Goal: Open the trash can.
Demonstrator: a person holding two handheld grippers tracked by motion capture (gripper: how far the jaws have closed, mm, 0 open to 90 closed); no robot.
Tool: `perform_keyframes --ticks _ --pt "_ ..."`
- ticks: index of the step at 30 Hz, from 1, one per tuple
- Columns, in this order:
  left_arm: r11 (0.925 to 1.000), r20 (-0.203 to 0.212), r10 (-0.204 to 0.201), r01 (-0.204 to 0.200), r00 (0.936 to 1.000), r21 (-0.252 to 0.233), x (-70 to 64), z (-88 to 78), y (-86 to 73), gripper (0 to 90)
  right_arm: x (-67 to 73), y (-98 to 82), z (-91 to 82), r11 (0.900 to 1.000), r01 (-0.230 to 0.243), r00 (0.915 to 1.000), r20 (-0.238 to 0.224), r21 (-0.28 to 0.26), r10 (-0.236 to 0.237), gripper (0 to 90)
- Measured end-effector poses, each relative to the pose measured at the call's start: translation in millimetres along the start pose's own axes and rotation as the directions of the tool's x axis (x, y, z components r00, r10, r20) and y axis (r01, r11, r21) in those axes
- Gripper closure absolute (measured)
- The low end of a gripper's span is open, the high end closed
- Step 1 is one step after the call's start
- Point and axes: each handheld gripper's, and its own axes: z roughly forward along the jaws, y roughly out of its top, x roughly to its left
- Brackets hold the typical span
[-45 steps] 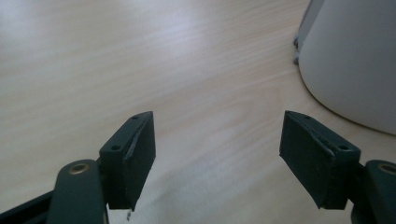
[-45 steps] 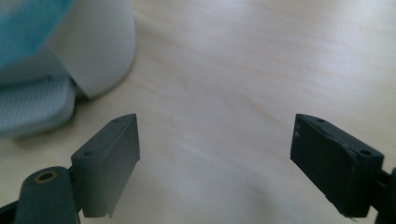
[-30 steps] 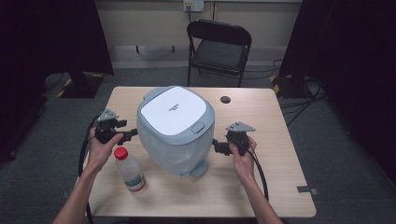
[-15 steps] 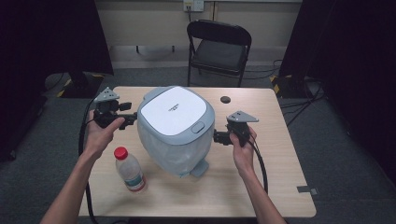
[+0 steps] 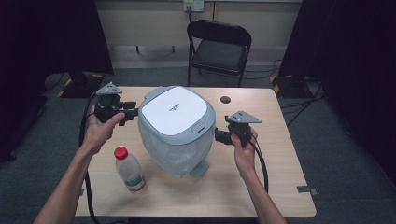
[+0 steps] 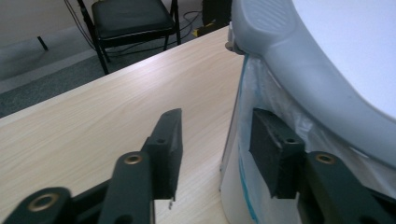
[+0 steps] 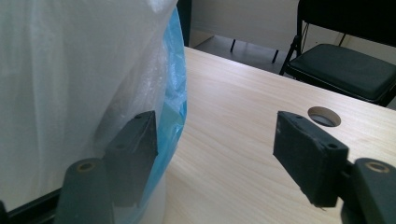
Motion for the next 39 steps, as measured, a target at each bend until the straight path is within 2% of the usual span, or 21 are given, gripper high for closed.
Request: perform_keyframes --ticks 2,5,6,7,8,13,19,24,29,31,32,35,36,37,39 --pt "0.9996 -0.005 0.022 -0.022 0.9998 0.019 -4.3 1.9 4.9 56.9 -0.5 -0.8 -3.8 1.0 0.009 0.9999 0.006 0.0 -0.009 32.0" --pt "0.9996 0.009 0.023 -0.023 0.9997 0.019 -7.0 3.3 7.7 57.4 -1.3 -1.9 -7.2 1.0 0.01 0.9999 0.011 0.002 -0.01 32.6" --pt "0.9998 0.034 0.013 -0.013 0.9993 0.012 -8.3 3.1 8.9 57.1 -2.3 -3.6 -11.3 1.0 0.001 0.9998 0.019 0.005 -0.001 32.3" --pt "0.9998 0.034 0.013 -0.013 0.9993 0.012 -8.3 3.1 8.9 56.6 -2.3 -3.6 -11.3 1.0 0.001 0.9998 0.019 0.005 -0.001 32.3" --pt "1.0 0.06 0.01 -0.01 0.9981 0.0 -9.3 3.8 9.6 56.6 -2.6 -5.4 -15.4 1.0 -0.001 0.9996 0.028 0.002 0.001 33.1" --pt "0.9996 0.062 0.024 -0.025 0.9978 0.01 -14.8 5.5 12.3 57.7 -2.8 -6.9 -22.1 1.0 -0.006 0.9993 0.036 0.012 0.006 35.1" --pt "0.9965 0.07 0.066 -0.069 0.9954 0.048 -22.2 15.0 22.1 60.9 -3.9 -8.8 -32.4 1.0 -0.011 0.9983 0.057 0.016 0.01 37.9" --pt "0.996 0.103 0.069 -0.075 0.9922 0.049 -28.9 21.2 28.2 62.6 -10.2 -15.8 -44.5 0.999 -0.041 0.9972 0.063 0.007 0.041 37.5" --pt "0.9919 0.113 0.093 -0.102 0.9893 0.076 -34.7 20.8 32.4 61.9 -10.2 -16.6 -50.8 0.999 -0.031 0.997 0.071 0.018 0.03 38.3" --pt "0.9907 0.107 0.093 -0.103 0.9899 0.089 -34.0 21.7 32.5 59.0 -11.0 -16.0 -51.2 0.999 -0.032 0.9968 0.074 0.024 0.03 36.7" --pt "0.9903 0.091 0.085 -0.094 0.9922 0.102 -32.6 23.9 30.6 58.9 -10.8 -15.9 -50.6 0.999 -0.035 0.9966 0.075 0.024 0.033 36.8" --pt "0.9934 0.097 0.064 -0.072 0.9932 0.089 -29.2 24.1 27.9 55.0 -10.5 -16.3 -49.9 0.999 -0.036 0.9965 0.077 0.019 0.034 36.1" --pt "0.994 0.091 0.042 -0.051 0.9949 0.097 -25.3 21.8 26.5 45.6 -11.6 -17.4 -49.6 0.999 -0.039 0.9963 0.077 0.013 0.038 32.1" --pt "0.994 0.091 0.042 -0.051 0.9949 0.097 -25.3 21.8 26.5 45.2 -11.6 -17.4 -49.6 0.999 -0.039 0.9963 0.077 0.013 0.038 32.1" --pt "0.9954 0.063 0.026 -0.032 0.9977 0.09 -24.4 15.2 25.4 45.6 -15.8 -19.5 -48.6 0.999 -0.04 0.9964 0.075 0.016 0.039 23.1"
